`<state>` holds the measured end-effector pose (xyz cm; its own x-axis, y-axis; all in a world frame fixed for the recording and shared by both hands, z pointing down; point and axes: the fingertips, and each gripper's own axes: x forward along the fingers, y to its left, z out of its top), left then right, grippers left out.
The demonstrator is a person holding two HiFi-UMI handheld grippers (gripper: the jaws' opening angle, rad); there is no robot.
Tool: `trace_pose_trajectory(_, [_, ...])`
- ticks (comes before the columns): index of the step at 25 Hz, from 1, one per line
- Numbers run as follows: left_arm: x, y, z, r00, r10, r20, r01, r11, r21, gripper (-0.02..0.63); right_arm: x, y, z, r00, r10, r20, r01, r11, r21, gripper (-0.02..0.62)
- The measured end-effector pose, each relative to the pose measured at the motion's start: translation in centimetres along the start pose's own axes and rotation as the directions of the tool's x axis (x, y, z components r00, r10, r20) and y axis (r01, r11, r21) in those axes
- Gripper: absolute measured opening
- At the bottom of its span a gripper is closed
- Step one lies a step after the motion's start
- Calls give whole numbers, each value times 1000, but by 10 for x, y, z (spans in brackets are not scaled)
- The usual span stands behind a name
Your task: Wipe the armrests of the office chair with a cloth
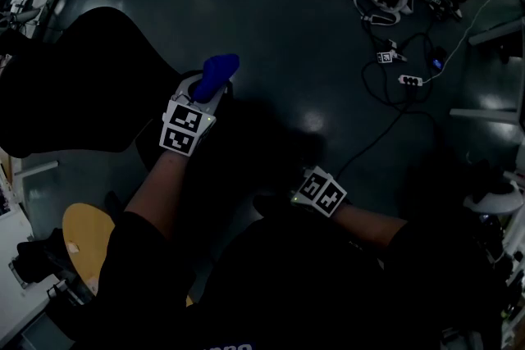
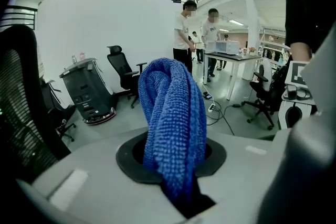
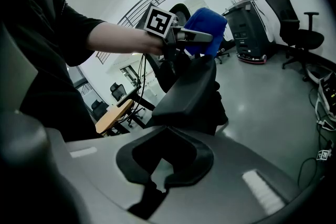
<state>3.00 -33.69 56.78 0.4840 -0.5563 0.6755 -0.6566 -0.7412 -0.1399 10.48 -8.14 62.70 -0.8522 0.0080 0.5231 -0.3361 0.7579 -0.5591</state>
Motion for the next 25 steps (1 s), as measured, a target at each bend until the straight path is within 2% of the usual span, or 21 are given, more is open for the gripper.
trace_pose_trajectory(8, [18, -37, -21, 995, -85, -51, 87, 995, 44, 109, 1, -8, -3, 1000, -20, -10, 21, 1000, 23, 5])
trace_pose_trajectory(25, [11, -86, -14, 987, -162, -15, 162, 985, 61, 109, 1, -8, -4, 998, -60, -3, 60, 997, 58, 5])
